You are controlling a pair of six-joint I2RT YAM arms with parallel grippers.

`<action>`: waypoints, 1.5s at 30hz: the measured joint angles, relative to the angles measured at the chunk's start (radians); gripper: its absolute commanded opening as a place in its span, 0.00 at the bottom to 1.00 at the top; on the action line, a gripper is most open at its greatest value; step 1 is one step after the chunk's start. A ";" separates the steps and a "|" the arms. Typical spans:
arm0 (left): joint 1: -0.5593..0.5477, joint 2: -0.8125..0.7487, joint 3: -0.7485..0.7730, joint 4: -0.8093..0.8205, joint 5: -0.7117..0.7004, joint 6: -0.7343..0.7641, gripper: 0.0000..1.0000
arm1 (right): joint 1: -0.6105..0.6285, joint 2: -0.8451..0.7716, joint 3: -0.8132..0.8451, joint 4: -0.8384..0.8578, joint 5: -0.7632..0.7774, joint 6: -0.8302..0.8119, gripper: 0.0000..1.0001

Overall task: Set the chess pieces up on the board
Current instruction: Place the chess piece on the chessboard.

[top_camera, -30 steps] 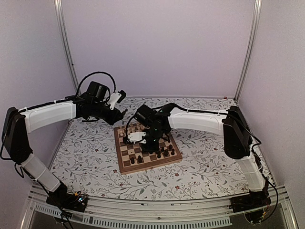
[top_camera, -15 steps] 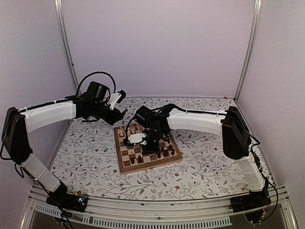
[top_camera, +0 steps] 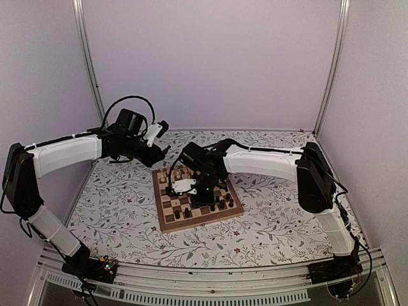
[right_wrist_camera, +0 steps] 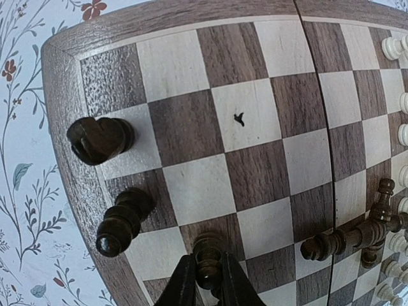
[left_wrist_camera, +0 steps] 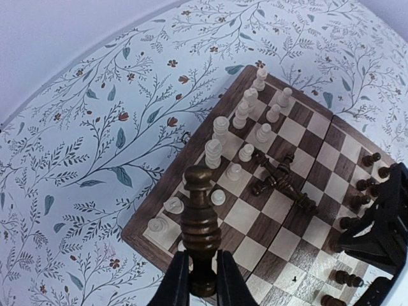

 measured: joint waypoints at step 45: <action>-0.094 -0.053 -0.056 0.159 0.381 0.000 0.07 | -0.351 -0.160 0.007 0.326 -0.892 0.539 0.47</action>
